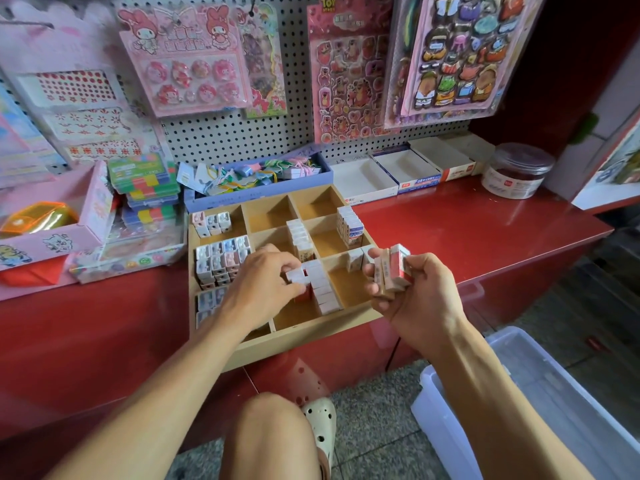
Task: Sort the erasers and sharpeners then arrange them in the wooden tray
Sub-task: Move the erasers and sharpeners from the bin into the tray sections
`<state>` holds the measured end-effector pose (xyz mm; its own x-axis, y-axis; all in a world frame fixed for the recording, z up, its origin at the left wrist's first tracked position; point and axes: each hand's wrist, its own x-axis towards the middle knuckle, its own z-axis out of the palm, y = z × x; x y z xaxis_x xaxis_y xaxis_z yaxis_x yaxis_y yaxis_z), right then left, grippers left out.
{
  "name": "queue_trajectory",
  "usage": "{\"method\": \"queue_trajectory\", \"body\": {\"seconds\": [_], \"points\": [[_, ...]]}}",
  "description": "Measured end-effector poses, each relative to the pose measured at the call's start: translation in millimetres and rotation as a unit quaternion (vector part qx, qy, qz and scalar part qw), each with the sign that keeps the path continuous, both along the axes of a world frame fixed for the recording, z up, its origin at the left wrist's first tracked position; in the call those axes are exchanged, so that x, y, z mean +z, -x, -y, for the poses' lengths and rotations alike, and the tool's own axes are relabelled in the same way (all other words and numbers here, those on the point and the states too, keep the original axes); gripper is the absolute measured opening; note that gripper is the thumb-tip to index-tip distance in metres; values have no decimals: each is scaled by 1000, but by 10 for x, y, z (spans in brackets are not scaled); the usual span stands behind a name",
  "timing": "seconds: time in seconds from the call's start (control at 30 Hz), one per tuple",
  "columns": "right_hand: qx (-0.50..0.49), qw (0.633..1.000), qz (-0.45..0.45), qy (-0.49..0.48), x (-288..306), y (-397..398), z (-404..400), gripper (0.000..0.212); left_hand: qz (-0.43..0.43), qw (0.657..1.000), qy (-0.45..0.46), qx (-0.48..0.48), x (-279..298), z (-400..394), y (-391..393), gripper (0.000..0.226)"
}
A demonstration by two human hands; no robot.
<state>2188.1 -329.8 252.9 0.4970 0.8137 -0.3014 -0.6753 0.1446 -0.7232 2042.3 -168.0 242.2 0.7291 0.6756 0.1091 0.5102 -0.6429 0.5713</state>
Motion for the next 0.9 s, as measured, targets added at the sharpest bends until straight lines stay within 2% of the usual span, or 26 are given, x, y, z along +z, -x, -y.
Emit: {"method": "queue_trajectory", "body": {"seconds": [0.17, 0.4, 0.5, 0.57, 0.63, 0.73, 0.8, 0.9], "points": [[-7, 1000, -1, 16, -16, 32, -21, 34, -14, 999, -36, -20, 23, 3, -15, 33], [7, 1000, 16, -16, -56, 73, -18, 33, -39, 993, -96, -51, -1, 45, -9, 31], [10, 999, 50, 6, -61, 94, -5, 33, -71, 992, -82, -59, 95, 18, -17, 27], [16, 995, 96, 17, -50, 107, 25, 32, -45, 996, -70, -39, 202, 28, -42, 17], [31, 990, 133, 21, -28, 132, 63, 33, 44, 999, 18, -23, 324, 109, -97, 21], [59, 982, 177, 35, -8, 186, 81, 31, 115, 967, 219, -66, 470, 290, -175, 16], [61, 978, 193, 48, 4, 208, 73, 31, 120, 951, 265, -102, 471, 342, -197, 8], [43, 982, 169, 73, 12, 224, 53, 34, 125, 940, 306, -84, 445, 331, -201, 12]]}}
